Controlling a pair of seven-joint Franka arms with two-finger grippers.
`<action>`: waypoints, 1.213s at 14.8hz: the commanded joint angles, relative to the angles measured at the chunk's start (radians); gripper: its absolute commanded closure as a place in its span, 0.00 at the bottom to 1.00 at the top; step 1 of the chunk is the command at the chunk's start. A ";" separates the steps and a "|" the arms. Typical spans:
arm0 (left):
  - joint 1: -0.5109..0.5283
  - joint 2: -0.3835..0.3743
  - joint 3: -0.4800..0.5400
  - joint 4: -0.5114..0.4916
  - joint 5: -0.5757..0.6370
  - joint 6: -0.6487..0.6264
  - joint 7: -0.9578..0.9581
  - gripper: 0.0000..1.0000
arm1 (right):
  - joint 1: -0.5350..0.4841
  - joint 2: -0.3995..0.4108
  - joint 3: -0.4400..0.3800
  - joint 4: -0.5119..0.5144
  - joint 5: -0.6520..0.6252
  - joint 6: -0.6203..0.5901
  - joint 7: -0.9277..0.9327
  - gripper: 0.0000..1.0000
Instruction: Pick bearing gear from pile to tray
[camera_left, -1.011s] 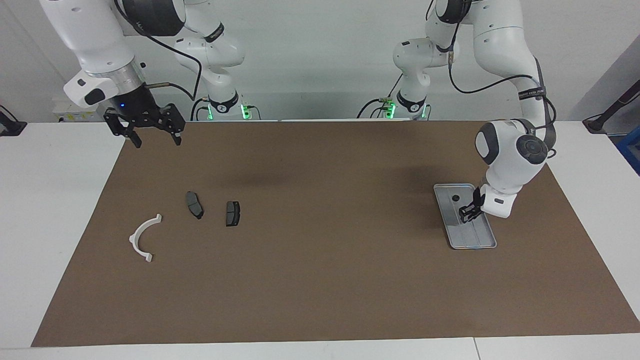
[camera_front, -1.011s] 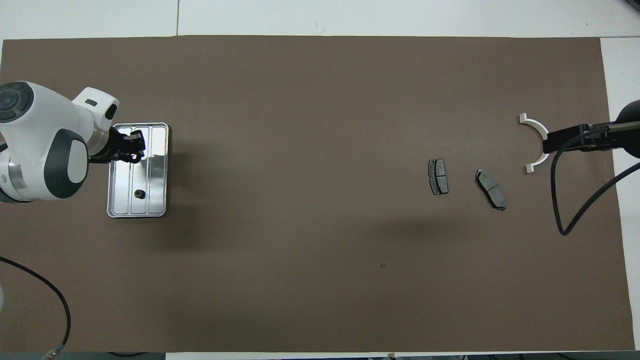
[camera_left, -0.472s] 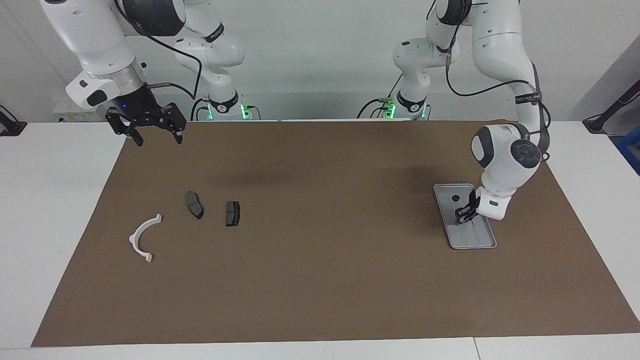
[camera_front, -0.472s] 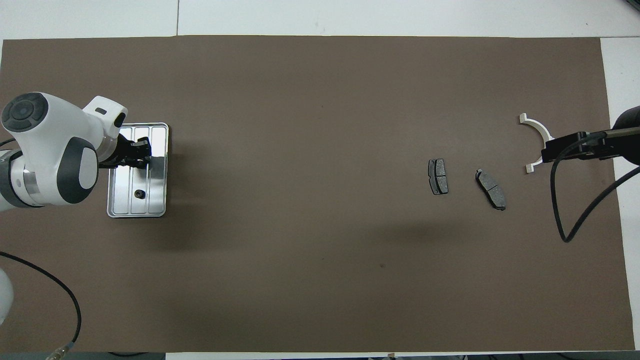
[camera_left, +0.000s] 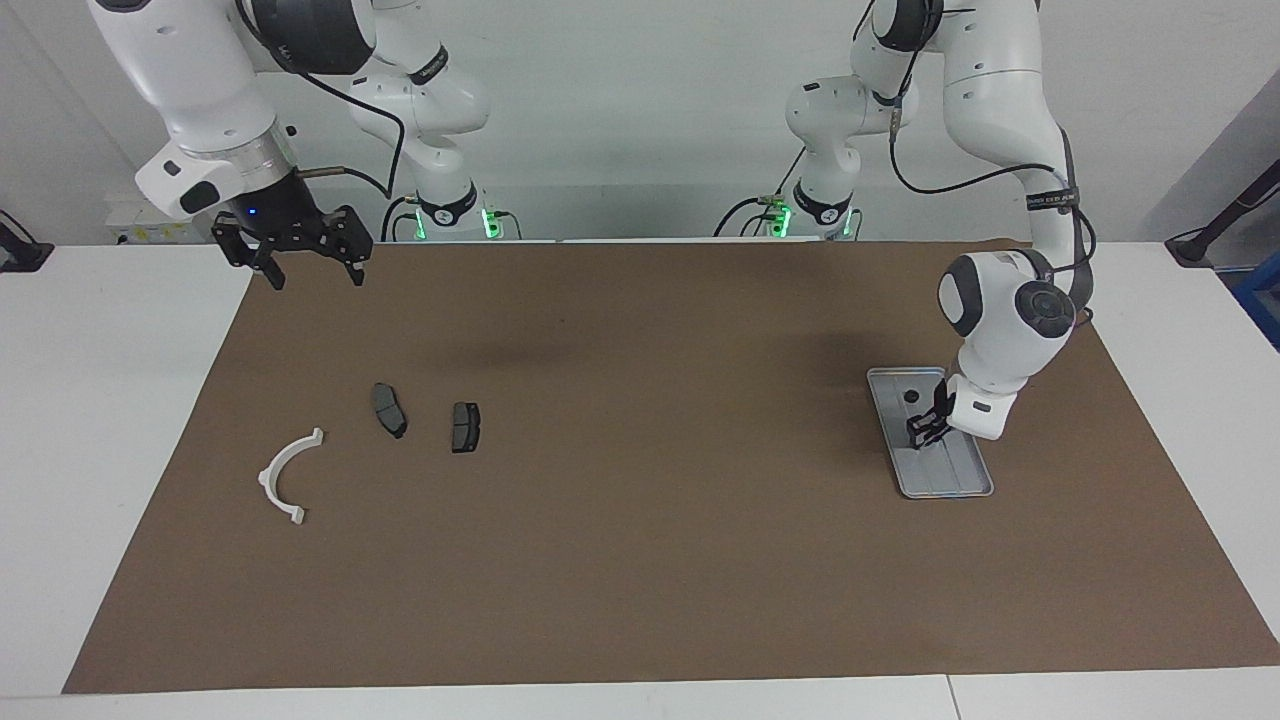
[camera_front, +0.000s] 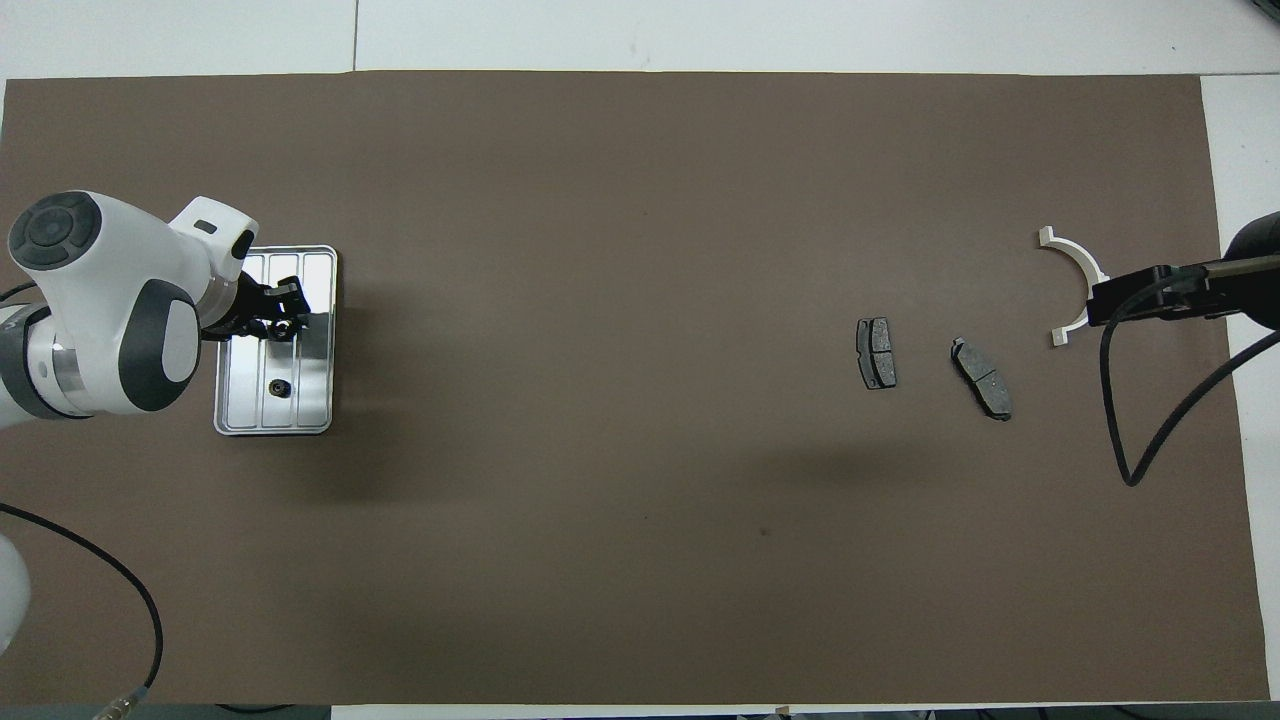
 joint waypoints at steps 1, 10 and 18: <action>0.011 -0.023 -0.008 0.041 0.017 -0.070 0.009 0.00 | 0.003 -0.009 0.001 -0.007 -0.022 0.004 0.015 0.00; -0.010 -0.270 -0.022 0.123 0.009 -0.477 0.064 0.00 | 0.005 -0.009 0.001 -0.007 -0.027 0.000 0.015 0.00; -0.024 -0.279 -0.012 0.128 -0.041 -0.427 0.131 0.00 | 0.003 -0.009 0.003 -0.007 -0.016 0.000 0.015 0.00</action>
